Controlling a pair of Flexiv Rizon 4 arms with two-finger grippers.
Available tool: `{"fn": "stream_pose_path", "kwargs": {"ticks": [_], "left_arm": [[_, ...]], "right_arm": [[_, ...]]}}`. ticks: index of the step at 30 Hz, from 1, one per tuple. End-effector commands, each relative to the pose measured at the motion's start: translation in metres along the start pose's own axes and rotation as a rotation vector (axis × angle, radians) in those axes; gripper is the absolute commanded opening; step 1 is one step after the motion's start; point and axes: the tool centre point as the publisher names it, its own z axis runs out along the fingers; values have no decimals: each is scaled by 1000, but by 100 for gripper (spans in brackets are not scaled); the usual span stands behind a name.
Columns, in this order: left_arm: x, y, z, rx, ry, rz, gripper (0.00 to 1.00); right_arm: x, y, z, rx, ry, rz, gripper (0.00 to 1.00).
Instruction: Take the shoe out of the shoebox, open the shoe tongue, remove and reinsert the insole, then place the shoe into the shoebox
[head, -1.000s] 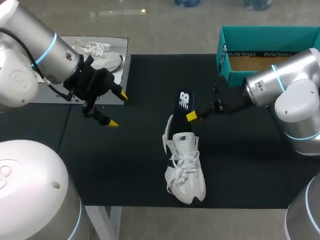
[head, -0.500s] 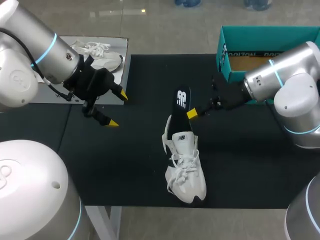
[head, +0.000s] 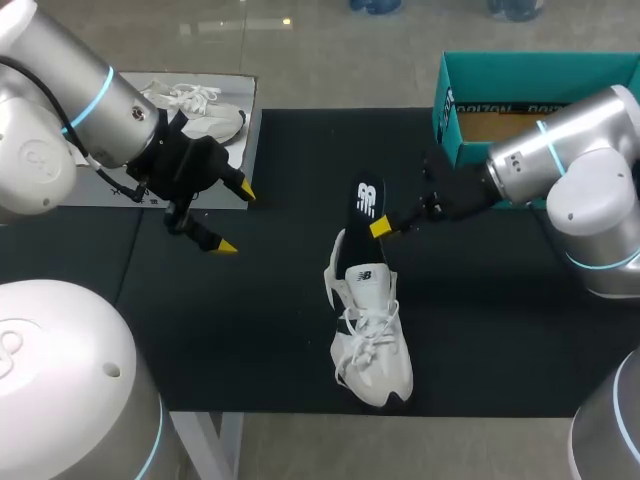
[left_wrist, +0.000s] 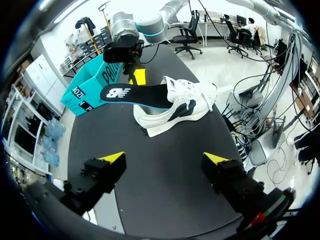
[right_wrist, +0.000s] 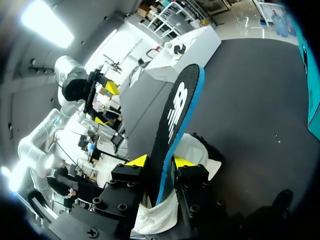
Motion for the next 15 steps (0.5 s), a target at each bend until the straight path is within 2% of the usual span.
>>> {"fn": "stream_pose_path", "kwargs": {"ticks": [1,3,4,15], "left_arm": [[0,0,0,-3,2,0,100],[0,0,0,-3,2,0,100],[0,0,0,-3,2,0,100],[0,0,0,-3,2,0,100]], "right_arm": [[-1,2,7,6,1,-2,23],[-1,2,7,9,2,-5,2],[-1,2,7,9,2,-6,0],[5,-5,11,12,-4,-14,0]]}}
